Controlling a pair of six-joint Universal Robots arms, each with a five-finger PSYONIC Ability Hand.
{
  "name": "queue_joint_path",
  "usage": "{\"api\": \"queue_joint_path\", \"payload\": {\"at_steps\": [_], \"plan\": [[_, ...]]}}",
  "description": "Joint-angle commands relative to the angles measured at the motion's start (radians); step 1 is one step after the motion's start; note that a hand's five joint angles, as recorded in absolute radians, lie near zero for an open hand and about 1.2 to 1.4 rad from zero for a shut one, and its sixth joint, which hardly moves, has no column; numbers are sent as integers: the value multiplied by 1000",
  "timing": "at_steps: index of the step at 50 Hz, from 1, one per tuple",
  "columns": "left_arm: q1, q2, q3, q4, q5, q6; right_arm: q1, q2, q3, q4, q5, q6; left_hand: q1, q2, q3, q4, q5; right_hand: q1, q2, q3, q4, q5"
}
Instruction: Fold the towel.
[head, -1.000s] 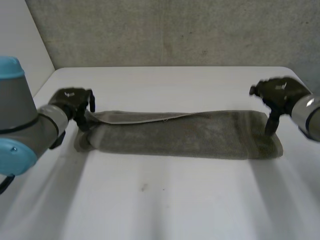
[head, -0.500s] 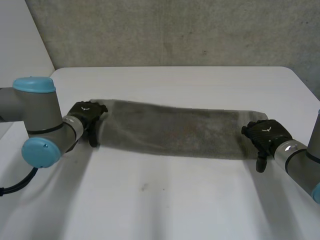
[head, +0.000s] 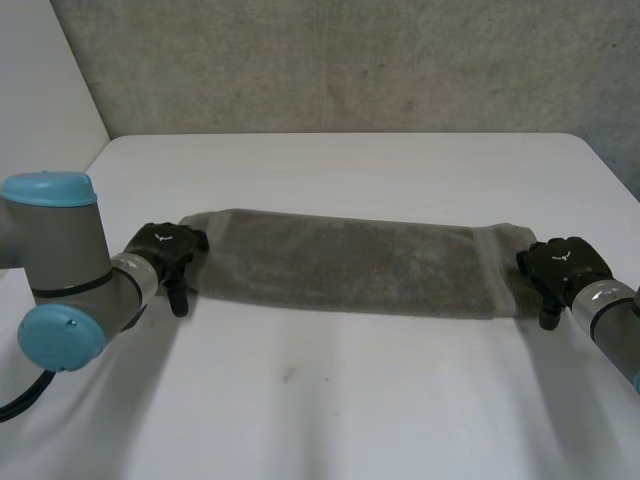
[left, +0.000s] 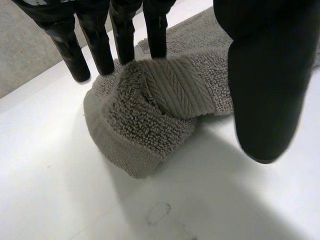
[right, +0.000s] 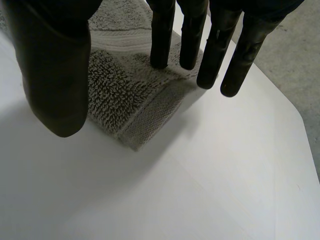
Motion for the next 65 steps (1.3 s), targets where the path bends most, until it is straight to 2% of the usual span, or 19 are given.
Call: {"api": "queue_joint_path", "payload": {"at_steps": [1,3,22,24,25,27,29,35,41,46,52,55,57,58,60,61,63,64,65], "plan": [[1,43,-51,6,-2,0,-1,3,-1,-9,0,2,190,191,191,197,193,79,78,73,71,62],[-1,63,-82,6,-4,0,-1,3,-1,-10,0,6,278,279,279,285,281,88,87,82,80,71],[4,123,-223,9,0,6,1,28,-5,-10,-8,15,264,264,265,270,267,126,125,120,118,109],[4,130,-225,9,0,5,-1,40,-13,-9,-8,12,258,258,259,264,261,348,347,342,340,331],[5,138,-225,9,0,5,-1,40,-13,-9,-8,12,249,250,250,256,252,350,348,343,341,332],[7,144,-225,11,0,5,-1,40,-19,-9,0,7,235,235,236,241,237,785,783,778,776,767],[10,150,-223,11,0,5,-4,40,-24,-10,3,6,197,197,198,203,199,925,924,919,917,908],[10,189,-220,15,-2,5,-80,9,-33,-10,5,-2,-184,-184,-183,-178,-182,927,925,921,918,910],[7,239,-225,14,3,-2,-154,-2,-59,2,3,-40,-185,-185,-184,-179,-183,927,925,921,918,910],[4,293,-213,11,6,-2,-225,1,-131,2,14,-183,-185,-185,-184,-179,-183,927,925,921,918,910],[8,379,-159,11,6,0,-214,-6,-226,14,55,-221,-185,-185,-184,-179,-183,927,925,921,918,910],[8,400,-110,11,4,-8,-162,-19,-307,29,92,-217,-185,-185,-184,-179,-183,927,925,921,918,910],[5,402,-82,8,1,-9,1,-23,-405,39,118,-214,-185,-185,-184,-179,-183,927,925,921,918,910],[5,402,-82,8,1,-9,2,-23,-406,39,118,-214,-185,-185,-184,-179,-183,927,925,921,918,910],[-5,402,-53,8,-2,-12,164,7,-500,39,130,-218,-185,-185,-184,-179,-183,927,925,921,918,910],[-12,402,-35,6,-4,-20,165,8,-501,39,130,-218,-185,-185,-184,-179,-183,927,925,921,918,910],[-19,402,-15,6,-5,-32,319,66,-591,39,133,-225,-185,-185,-184,-179,-183,927,925,921,918,910],[-33,397,11,8,-7,-54,320,66,-591,39,133,-225,-185,-185,-184,-179,-183,927,925,921,918,910],[-33,397,12,8,-7,-54,397,104,-637,39,132,-226,-185,-185,-184,-179,-183,927,925,921,918,910]]}}
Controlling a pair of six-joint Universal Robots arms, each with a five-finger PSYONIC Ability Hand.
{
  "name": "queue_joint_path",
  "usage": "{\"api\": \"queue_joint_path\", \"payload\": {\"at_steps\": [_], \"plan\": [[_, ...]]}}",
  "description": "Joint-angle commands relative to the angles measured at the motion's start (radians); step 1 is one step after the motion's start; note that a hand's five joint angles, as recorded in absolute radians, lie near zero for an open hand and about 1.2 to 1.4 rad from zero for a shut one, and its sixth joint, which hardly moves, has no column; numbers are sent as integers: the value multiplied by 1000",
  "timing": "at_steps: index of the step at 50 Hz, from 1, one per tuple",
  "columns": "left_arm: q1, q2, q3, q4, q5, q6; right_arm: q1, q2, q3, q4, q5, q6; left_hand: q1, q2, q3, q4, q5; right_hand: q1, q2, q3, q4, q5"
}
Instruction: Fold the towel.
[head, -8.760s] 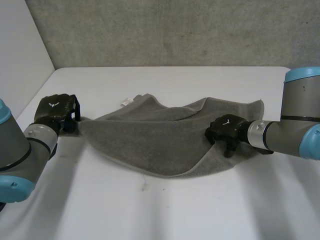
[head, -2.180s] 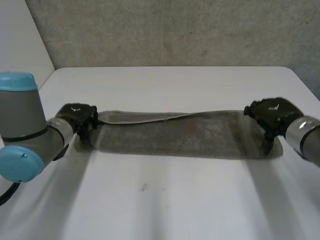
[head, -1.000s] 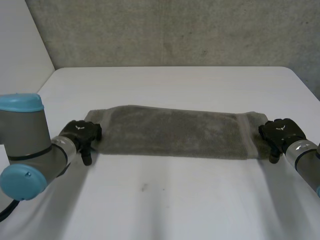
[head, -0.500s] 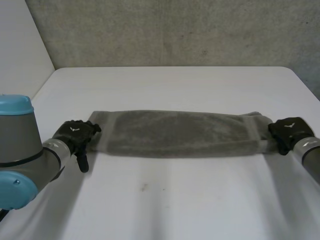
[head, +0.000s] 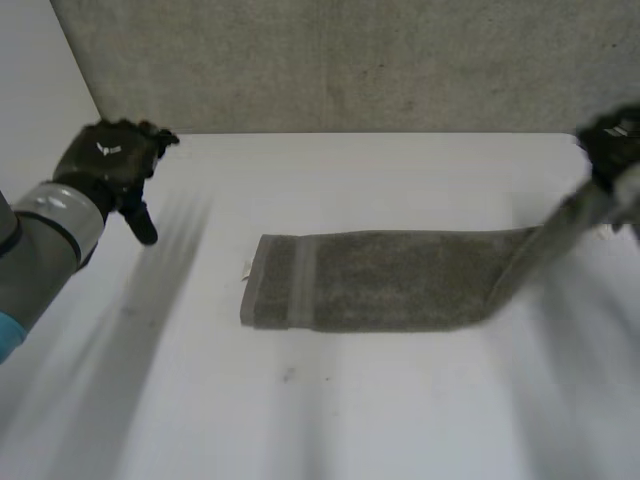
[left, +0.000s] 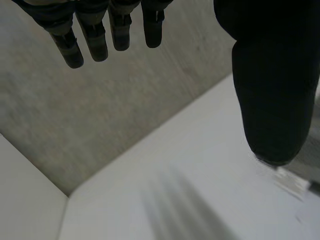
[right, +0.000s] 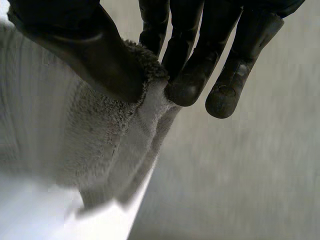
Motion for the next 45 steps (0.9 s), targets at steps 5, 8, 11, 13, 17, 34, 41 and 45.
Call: {"api": "queue_joint_path", "payload": {"at_steps": [5,8,11,13,17,34,41,45], "plan": [[-56,-23,129,1,-8,-101,561,238,-307,6,-4,-8,7,12,11,12,-19,81,90,62,59,62],[-71,-36,156,0,-8,-134,679,340,-347,9,-23,-8,7,12,11,12,-19,81,90,62,59,62],[-81,-46,167,0,-8,-142,721,384,-353,15,-31,-8,7,12,11,12,-19,81,90,62,59,62],[-82,-47,167,-2,-8,-142,776,453,-353,37,-49,-8,7,12,11,12,-19,81,90,62,59,62],[-85,-46,163,-2,-8,-142,801,500,-352,60,-55,-9,7,12,11,12,-19,81,90,62,59,62],[-85,-47,157,-2,-6,-144,722,220,-180,69,-41,150,7,12,11,12,-19,-1141,-1132,-1160,-1163,-1159],[-91,-46,154,-2,-8,-144,609,60,27,72,-38,348,7,12,11,12,-19,-1141,-1132,-1160,-1163,-1159],[-96,-43,154,-2,-8,-144,489,-1,188,68,-41,411,7,12,11,12,-19,-1141,-1132,-1160,-1163,-1159]]}}
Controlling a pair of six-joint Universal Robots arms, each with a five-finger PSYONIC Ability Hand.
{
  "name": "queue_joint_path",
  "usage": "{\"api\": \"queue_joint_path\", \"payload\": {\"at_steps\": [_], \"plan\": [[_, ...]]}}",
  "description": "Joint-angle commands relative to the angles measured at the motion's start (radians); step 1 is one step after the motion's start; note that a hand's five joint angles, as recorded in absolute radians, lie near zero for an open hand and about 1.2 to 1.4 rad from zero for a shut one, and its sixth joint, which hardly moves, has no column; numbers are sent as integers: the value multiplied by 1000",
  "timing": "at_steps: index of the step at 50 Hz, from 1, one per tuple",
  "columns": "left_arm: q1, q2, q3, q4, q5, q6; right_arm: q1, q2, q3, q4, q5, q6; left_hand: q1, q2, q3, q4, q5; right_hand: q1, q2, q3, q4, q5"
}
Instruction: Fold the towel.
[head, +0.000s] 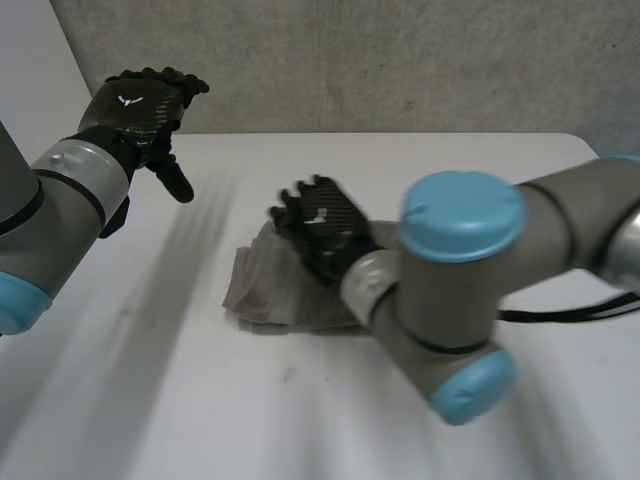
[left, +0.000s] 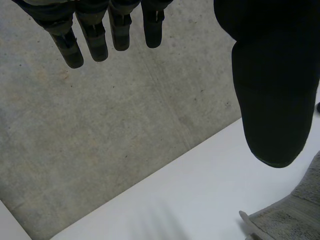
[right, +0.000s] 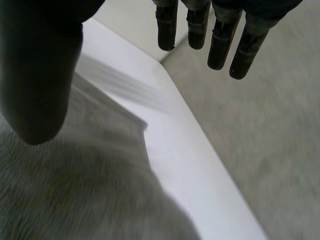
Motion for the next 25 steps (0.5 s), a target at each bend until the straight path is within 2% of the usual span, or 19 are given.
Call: {"api": "queue_joint_path", "payload": {"at_steps": [1,6,12,14,15,16,17,18,19,23,25], "plan": [[-8,3,-2,0,-1,0,-155,-108,227,-2,-2,126,7,12,11,12,-19,-57,-65,-67,-82,-59],[-25,0,-3,0,-1,0,-275,-102,362,-33,-7,135,7,12,11,12,-19,20,13,10,-4,18],[-43,-21,-5,-2,-2,-2,-315,-71,410,-85,-11,138,7,12,11,12,-19,141,133,131,117,139],[-51,-30,3,-6,-4,-2,-320,-58,419,-125,-11,140,7,12,11,12,-19,357,349,347,333,355],[-57,-37,9,-20,-12,-2,-320,-57,419,-125,-11,140,7,12,11,12,-19,358,351,348,334,357],[-57,-37,9,-20,-12,-2,-323,-50,419,-142,-7,135,7,12,11,12,-19,509,502,500,485,508],[-65,-43,15,-43,-31,-3,-329,-45,417,-154,-2,125,5,9,8,9,-22,764,756,754,739,762],[-65,-43,15,-43,-32,-3,-329,-45,417,-154,-2,125,5,9,8,9,-22,766,759,757,742,765],[-73,-46,27,-70,-57,-5,-335,-44,416,-162,3,117,5,9,8,9,-22,1074,1067,1065,1050,1073],[-112,-49,78,-158,-117,-61,-349,-50,416,-161,19,71,5,9,8,9,-22,1164,1157,1155,1140,1163],[-119,-43,92,-185,-119,-98,-373,-64,419,-153,56,-31,5,9,8,9,-22,1164,1157,1155,1140,1163]]}}
